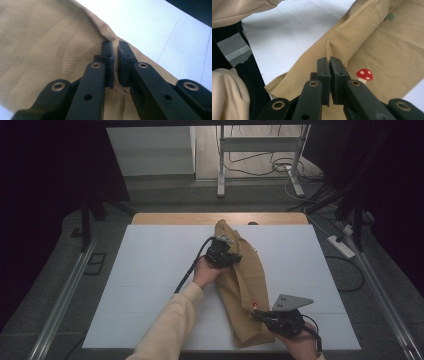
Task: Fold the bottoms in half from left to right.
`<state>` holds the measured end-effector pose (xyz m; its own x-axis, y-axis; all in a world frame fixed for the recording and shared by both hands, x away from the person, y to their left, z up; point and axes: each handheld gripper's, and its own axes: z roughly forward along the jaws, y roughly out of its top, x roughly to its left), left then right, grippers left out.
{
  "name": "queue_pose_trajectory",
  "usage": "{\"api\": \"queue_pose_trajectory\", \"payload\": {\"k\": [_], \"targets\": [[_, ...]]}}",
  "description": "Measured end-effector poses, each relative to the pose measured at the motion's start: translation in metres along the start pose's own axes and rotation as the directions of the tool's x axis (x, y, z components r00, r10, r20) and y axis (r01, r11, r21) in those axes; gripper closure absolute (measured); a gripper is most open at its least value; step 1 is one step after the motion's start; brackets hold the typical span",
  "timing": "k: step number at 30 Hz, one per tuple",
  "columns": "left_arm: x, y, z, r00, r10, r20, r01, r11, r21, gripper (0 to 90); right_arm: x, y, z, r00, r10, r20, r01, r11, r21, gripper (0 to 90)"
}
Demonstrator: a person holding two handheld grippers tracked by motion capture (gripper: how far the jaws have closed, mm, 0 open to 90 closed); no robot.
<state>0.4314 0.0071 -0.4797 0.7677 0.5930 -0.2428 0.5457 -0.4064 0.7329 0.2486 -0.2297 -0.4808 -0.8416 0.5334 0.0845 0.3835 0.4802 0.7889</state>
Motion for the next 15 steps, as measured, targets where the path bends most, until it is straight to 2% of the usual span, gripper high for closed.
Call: {"api": "queue_pose_trajectory", "payload": {"k": [15], "targets": [[-0.002,-0.001,0.018,1.0000,0.004,-0.002,-0.004,0.9996,0.029,83.8,-0.009,-0.010,0.001,0.9992,0.035,0.017,-0.036,0.998,0.046,86.4]]}}
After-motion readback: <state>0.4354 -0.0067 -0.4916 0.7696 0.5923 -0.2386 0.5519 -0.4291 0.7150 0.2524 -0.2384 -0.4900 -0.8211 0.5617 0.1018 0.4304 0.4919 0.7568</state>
